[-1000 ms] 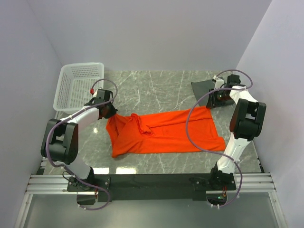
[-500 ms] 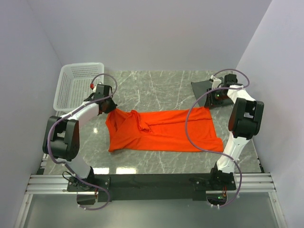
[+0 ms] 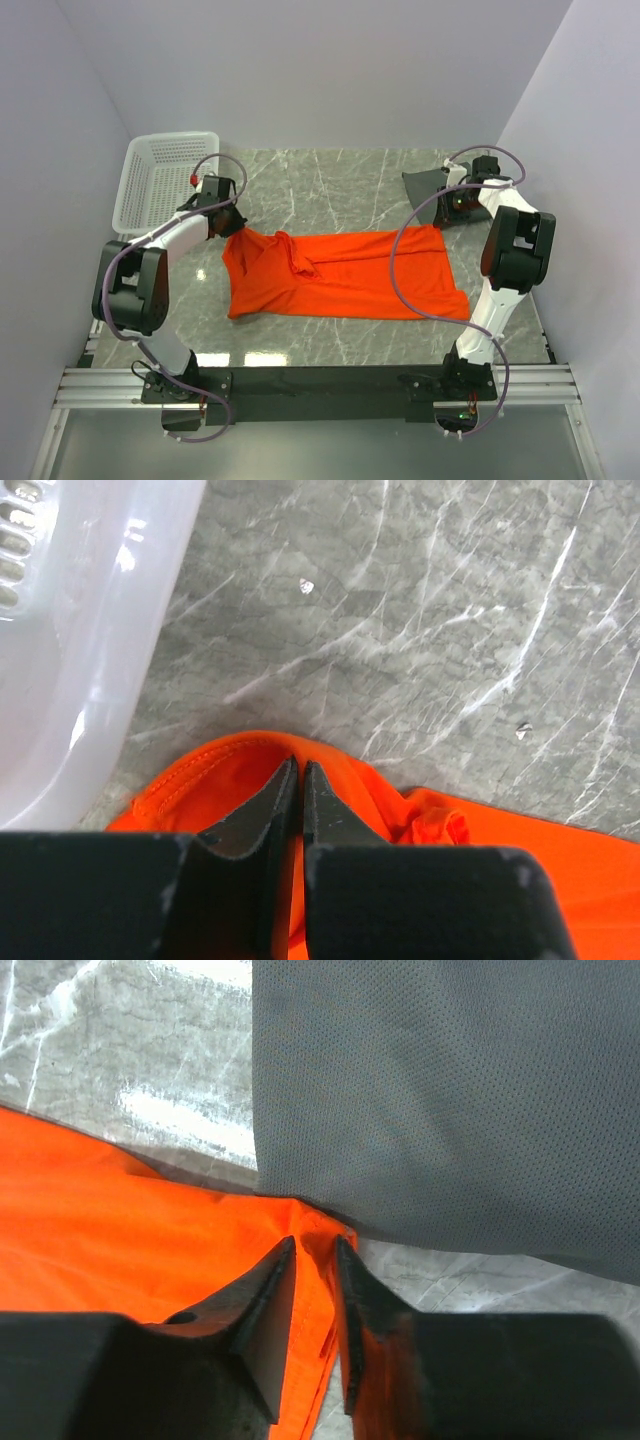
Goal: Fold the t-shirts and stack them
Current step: Fold the tshirt
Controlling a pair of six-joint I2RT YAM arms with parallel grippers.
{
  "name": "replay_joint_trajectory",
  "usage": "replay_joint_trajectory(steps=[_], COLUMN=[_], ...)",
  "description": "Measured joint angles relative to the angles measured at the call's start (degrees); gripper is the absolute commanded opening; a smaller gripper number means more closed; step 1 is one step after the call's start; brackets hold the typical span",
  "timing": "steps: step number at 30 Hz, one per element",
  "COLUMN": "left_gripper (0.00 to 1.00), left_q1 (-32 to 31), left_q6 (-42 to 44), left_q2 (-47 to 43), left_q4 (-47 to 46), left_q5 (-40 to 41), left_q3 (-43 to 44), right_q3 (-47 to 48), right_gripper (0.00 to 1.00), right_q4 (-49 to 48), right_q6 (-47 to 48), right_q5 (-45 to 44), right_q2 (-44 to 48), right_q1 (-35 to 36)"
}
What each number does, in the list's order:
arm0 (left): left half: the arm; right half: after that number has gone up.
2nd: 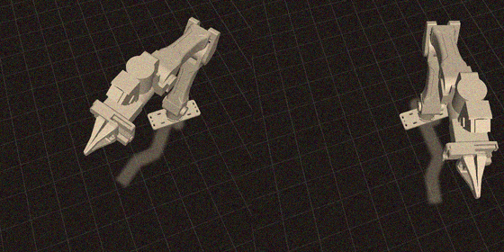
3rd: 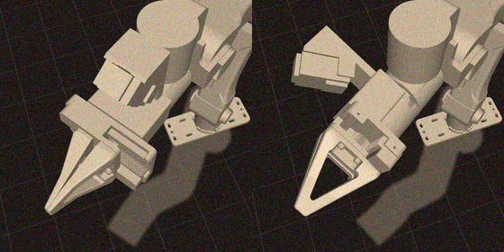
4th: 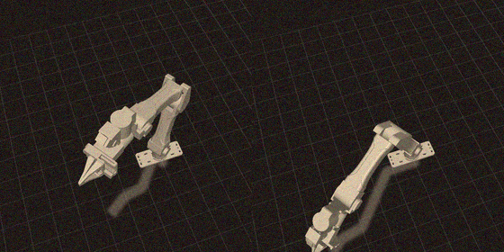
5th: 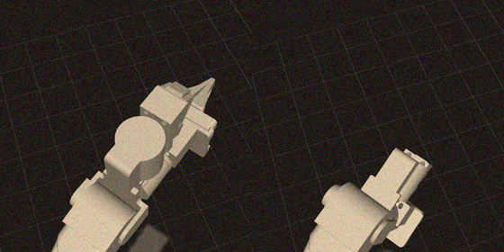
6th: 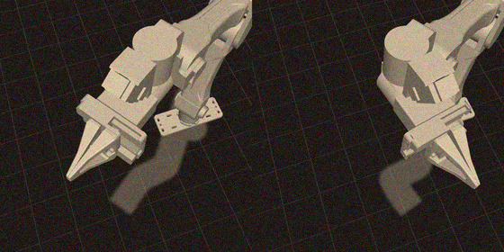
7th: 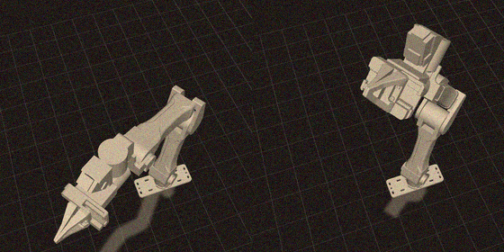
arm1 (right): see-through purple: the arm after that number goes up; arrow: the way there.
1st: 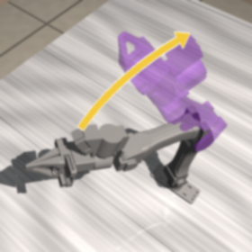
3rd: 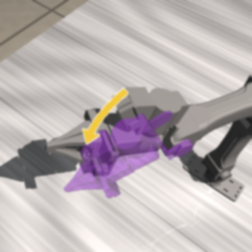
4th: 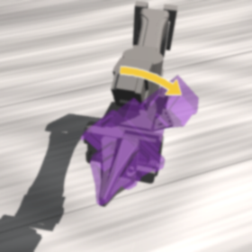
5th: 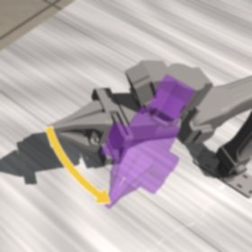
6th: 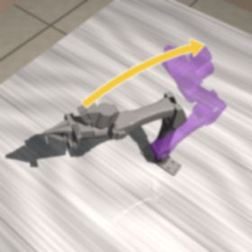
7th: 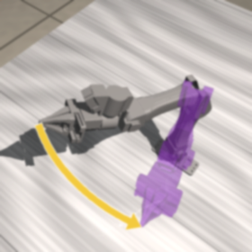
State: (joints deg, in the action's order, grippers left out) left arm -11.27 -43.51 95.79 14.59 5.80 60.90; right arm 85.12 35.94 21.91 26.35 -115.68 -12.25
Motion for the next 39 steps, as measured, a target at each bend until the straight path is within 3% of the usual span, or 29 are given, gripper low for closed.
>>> replay_joint_trajectory(steps=[6, 15, 34, 37, 38, 39], left_gripper=[0.07, 0.01, 0.01, 0.07, 0.21, 0.28], left_q1=[0.0, 0.98, 1.44, 1.51, 1.57, 1.62], left_q6=[0.33, 0.46, 0.9, 0.94, 1.05, 1.53], left_q2=[0.96, 2.67, 16.57, 16.7, 16.7, 16.7], left_q4=[0.28, 0.39, -1.57, -2.86, -3.34, -3.63], left_q5=[-0.22, -0.72, -4.66, -4.96, -5.16, -5.57], left_q3=[1.49, 3.17, 19.04, 19.17, 19.26, 19.34], right_q3=[0.0, -0.83, -1.18, -2.23, -2.75, -3.13], right_gripper=[0.0, 0.0, 0.0, 0.0, 0.04, 0.09], right_q4=[0.07, -0.39, -2.16, -2.95, -3.04, -3.13], right_q6=[-0.07, -0.24, -1.86, -1.97, -1.95, -1.95], right_q5=[0.04, 1.16, 3.32, 3.28, 3.3, 3.3], right_q2=[0.0, 0.52, 1.46, 1.81, 2.12, 2.36], right_q1=[0.0, -2.71, -7.89, -8.13, -8.2, -8.26])
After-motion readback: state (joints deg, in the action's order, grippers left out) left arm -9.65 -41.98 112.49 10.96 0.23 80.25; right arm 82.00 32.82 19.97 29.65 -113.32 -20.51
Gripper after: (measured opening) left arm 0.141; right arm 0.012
